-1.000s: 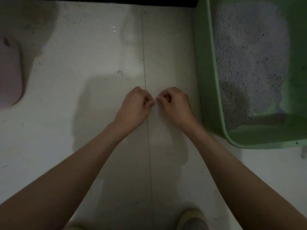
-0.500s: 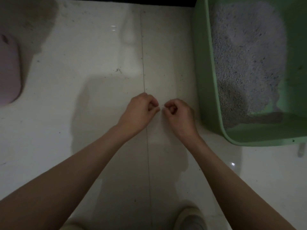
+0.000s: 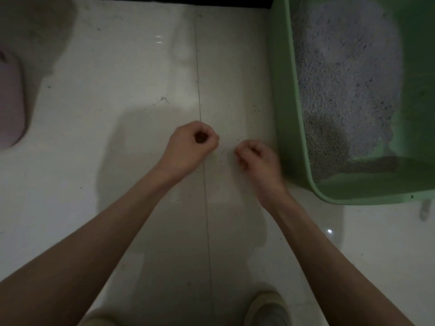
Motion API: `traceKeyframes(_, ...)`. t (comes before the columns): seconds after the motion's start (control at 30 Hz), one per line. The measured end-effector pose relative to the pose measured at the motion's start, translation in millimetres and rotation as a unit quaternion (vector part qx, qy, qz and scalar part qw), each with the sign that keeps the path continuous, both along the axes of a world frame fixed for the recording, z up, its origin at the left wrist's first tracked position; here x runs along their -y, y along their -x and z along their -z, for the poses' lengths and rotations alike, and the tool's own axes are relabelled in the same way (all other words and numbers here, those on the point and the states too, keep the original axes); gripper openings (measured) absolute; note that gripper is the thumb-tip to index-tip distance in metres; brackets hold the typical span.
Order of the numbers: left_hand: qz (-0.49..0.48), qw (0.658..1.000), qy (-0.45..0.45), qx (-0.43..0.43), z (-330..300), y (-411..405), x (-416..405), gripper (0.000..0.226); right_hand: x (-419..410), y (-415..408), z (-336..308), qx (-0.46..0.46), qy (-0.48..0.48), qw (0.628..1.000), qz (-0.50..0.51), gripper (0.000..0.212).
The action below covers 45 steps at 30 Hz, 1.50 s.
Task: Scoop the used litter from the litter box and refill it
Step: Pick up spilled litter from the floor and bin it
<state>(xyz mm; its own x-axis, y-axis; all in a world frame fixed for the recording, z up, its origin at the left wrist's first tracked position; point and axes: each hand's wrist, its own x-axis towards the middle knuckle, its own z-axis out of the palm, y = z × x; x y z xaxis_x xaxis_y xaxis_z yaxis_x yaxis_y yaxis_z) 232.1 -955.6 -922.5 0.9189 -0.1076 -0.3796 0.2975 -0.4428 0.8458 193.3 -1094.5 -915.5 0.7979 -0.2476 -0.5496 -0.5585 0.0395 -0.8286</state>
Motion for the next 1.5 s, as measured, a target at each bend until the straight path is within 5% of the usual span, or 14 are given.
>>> traceKeyframes(0.07,-0.090,0.981,0.145,-0.094,-7,0,-9,0.012,4,5,-5,-0.022,-0.208,0.972,0.106,0.023)
traceKeyframes(0.1,-0.103,0.973,0.171,-0.117,-8,0,-13,0.014,5,6,-8,-0.023,-0.229,0.966,0.116,0.025)
traceKeyframes(0.27,-0.157,0.954,0.196,-0.164,-9,-1,-26,0.032,4,0,7,-0.023,0.107,0.994,-0.007,0.015)
traceKeyframes(0.43,-0.151,0.978,0.055,-0.131,1,3,-38,0.027,3,-15,23,-0.014,0.262,0.962,-0.073,0.014)
traceKeyframes(0.73,-0.049,0.980,-0.192,0.026,5,23,-67,0.009,-3,-24,11,-0.015,0.324,0.936,-0.134,0.016)
traceKeyframes(0.8,-0.007,0.979,-0.196,0.058,10,26,-62,0.011,-4,-19,5,-0.017,0.259,0.960,-0.108,0.015)
traceKeyframes(0.9,0.030,0.979,-0.182,0.090,13,25,-50,0.011,-3,-2,-4,-0.045,-0.013,0.999,0.009,0.014)
traceKeyframes(0.97,0.034,0.976,-0.190,0.102,15,22,-45,0.009,0,11,-5,-0.062,-0.167,0.982,0.068,0.020)
traceKeyframes(1.07,0.056,0.970,-0.210,0.108,18,19,-42,0.008,7,24,-4,-0.079,-0.232,0.965,0.098,0.027)
traceKeyframes(1.13,0.081,0.967,-0.223,0.096,19,17,-41,0.011,7,29,-1,-0.079,-0.179,0.977,0.085,0.028)
traceKeyframes(1.2,0.100,0.966,-0.227,0.078,18,15,-41,0.012,6,29,3,-0.069,0.010,0.998,-0.002,0.024)
traceKeyframes(1.27,0.107,0.967,-0.222,0.070,15,15,-42,0.013,6,26,9,-0.043,0.185,0.978,-0.086,0.009)
traceKeyframes(1.5,0.023,0.982,-0.186,0.035,8,36,-65,0.011,-1,21,14,-0.012,0.330,0.927,-0.179,0.015)
